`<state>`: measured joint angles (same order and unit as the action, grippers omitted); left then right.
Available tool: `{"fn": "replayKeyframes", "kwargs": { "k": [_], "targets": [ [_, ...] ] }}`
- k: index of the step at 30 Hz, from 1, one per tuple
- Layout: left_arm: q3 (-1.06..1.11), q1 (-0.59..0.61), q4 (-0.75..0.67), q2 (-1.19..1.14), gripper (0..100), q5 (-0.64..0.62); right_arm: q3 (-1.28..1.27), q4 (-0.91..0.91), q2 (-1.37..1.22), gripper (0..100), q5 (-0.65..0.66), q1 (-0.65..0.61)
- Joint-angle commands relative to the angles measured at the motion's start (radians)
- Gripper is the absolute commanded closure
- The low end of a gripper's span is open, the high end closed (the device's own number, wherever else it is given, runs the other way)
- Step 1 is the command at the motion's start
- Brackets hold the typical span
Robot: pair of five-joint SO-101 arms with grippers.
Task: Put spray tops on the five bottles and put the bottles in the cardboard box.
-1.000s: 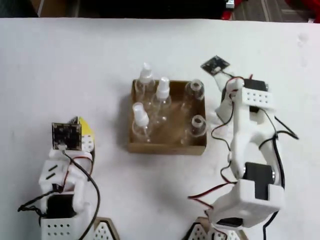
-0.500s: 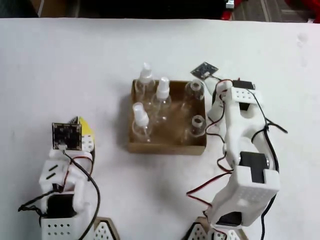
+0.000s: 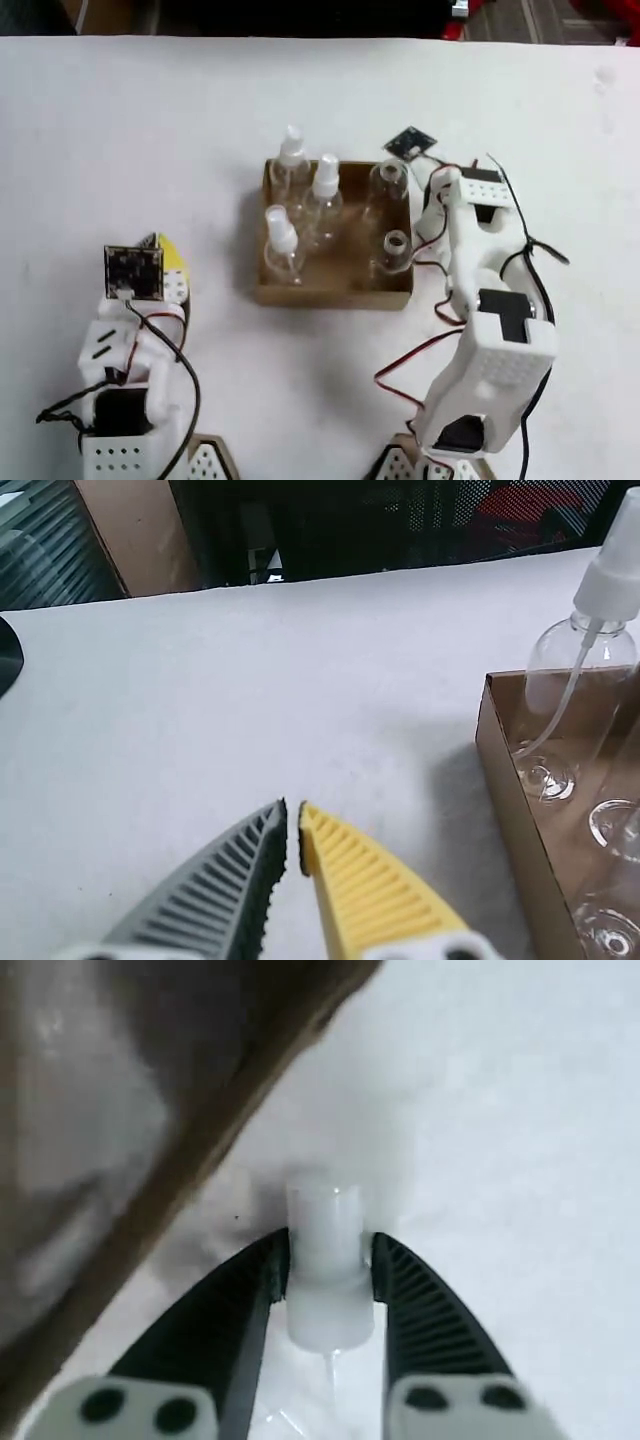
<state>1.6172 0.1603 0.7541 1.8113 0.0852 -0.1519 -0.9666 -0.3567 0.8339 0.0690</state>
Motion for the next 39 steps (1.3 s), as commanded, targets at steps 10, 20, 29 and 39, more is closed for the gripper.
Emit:
{"fn": "replayKeyframes", "kwargs": {
  "k": [10, 20, 29, 39],
  "targets": [
    [-0.006, -0.01, -0.032, 0.01, 98, 0.009, 0.138, 0.015, 0.012, 98.3, -0.071, 0.096],
    [-0.005, -0.01, -0.029, 0.01, 98, 0.009, 0.181, 0.061, 0.067, 98.3, -0.106, 0.11],
    [-0.005, -0.01, -0.029, 0.01, 98, 0.009, 0.371, -0.01, 0.406, 98.3, -0.486, 0.124],
    [-0.005, -0.01, -0.026, 0.01, 98, 0.009, 0.385, -0.041, 0.725, 98.4, -0.617, -0.065]
  ]
}}
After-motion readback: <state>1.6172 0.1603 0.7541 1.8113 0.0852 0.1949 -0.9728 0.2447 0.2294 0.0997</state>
